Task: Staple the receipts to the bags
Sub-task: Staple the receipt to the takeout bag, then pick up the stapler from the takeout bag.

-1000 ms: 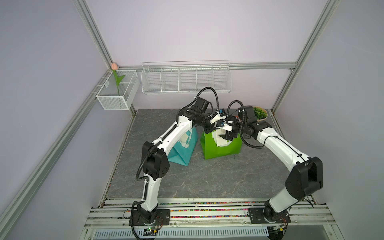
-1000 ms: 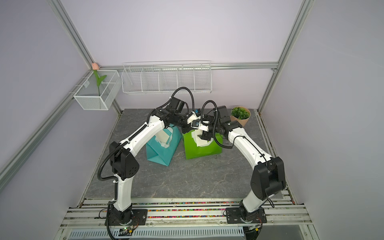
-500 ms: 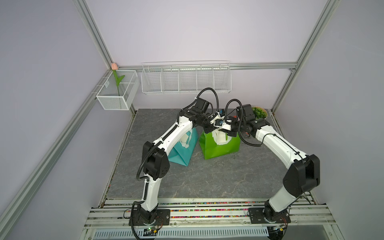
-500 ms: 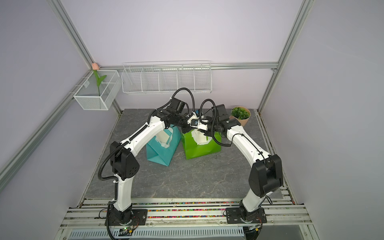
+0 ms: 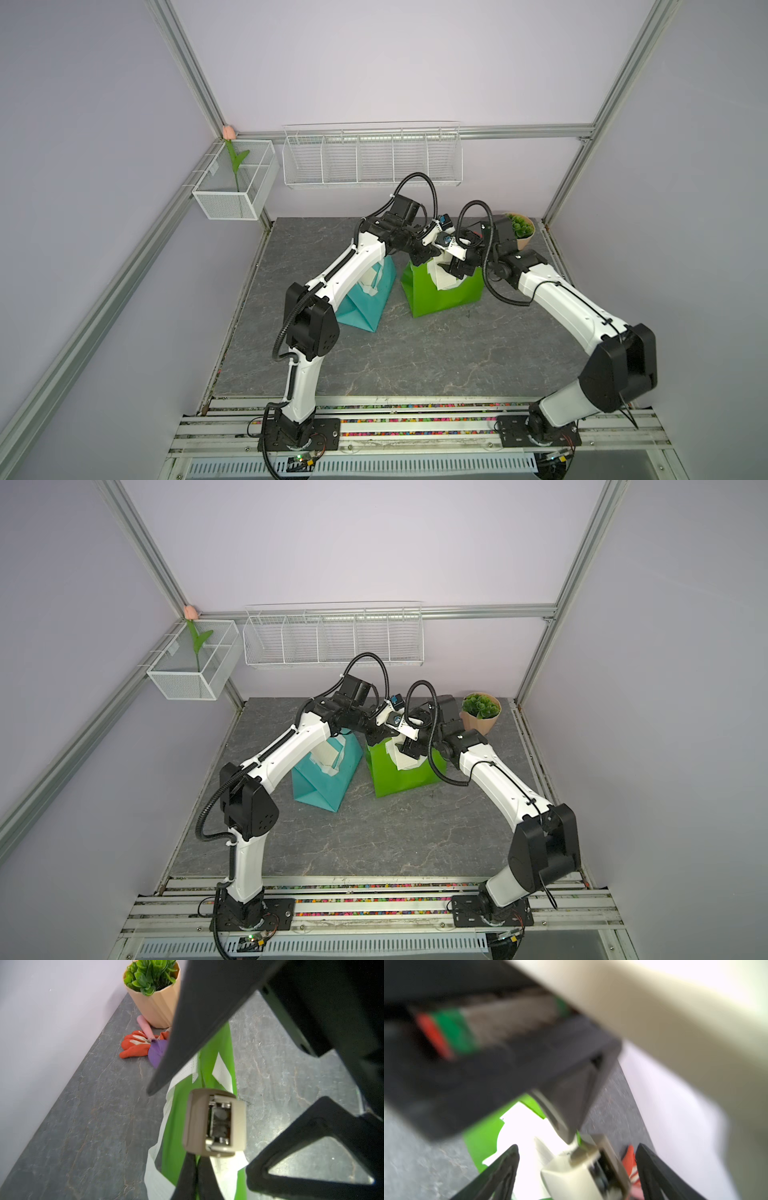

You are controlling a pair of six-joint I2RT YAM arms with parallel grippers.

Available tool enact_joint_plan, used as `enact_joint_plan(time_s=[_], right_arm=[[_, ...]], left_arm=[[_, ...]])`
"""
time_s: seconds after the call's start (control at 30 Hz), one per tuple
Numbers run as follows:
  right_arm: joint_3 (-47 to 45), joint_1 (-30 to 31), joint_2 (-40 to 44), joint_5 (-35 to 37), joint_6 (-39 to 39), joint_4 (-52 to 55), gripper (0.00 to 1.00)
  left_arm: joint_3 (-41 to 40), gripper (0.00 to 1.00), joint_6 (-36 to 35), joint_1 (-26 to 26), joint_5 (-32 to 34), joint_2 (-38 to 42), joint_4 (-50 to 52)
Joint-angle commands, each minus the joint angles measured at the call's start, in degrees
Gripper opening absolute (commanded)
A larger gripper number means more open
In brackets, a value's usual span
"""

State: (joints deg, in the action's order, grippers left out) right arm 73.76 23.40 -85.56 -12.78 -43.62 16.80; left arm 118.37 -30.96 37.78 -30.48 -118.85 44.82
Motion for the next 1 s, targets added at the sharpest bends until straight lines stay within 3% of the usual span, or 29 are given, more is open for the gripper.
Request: enact_joint_plan(time_s=[0.0, 0.2, 0.37, 0.5, 0.6, 0.9, 0.97], right_arm=[[-4.4, 0.2, 8.0, 6.7, 18.2, -4.8, 0.89], [-13.6, 0.8, 16.1, 15.5, 36.5, -4.5, 0.89], [-17.5, 1.8, 17.6, 16.6, 43.6, -6.8, 1.0], [-17.6, 2.9, 15.1, 15.3, 44.6, -9.7, 0.75], [-17.0, 2.8, 13.0, 15.9, 45.2, -12.5, 0.64], [-12.0, 2.5, 6.8, 15.3, 43.3, -13.7, 0.62], [-11.9, 2.5, 6.4, 15.2, 43.2, -14.2, 0.52]], left_arm=[[2.0, 0.0, 7.7, -0.7, -5.9, 0.3, -1.8], [-2.2, 0.0, 17.5, -0.6, -5.8, 0.9, -6.3], [-1.7, 0.0, 25.6, -0.4, -4.7, 1.1, -7.3], [0.5, 0.0, 26.2, 1.3, -2.4, 0.4, -4.1], [1.8, 0.0, 27.3, 1.7, -3.2, -0.7, -2.5], [3.4, 0.0, 26.0, 2.6, -1.4, -1.7, 0.5], [3.8, 0.0, 25.5, 2.7, -0.5, -1.9, 1.5]])
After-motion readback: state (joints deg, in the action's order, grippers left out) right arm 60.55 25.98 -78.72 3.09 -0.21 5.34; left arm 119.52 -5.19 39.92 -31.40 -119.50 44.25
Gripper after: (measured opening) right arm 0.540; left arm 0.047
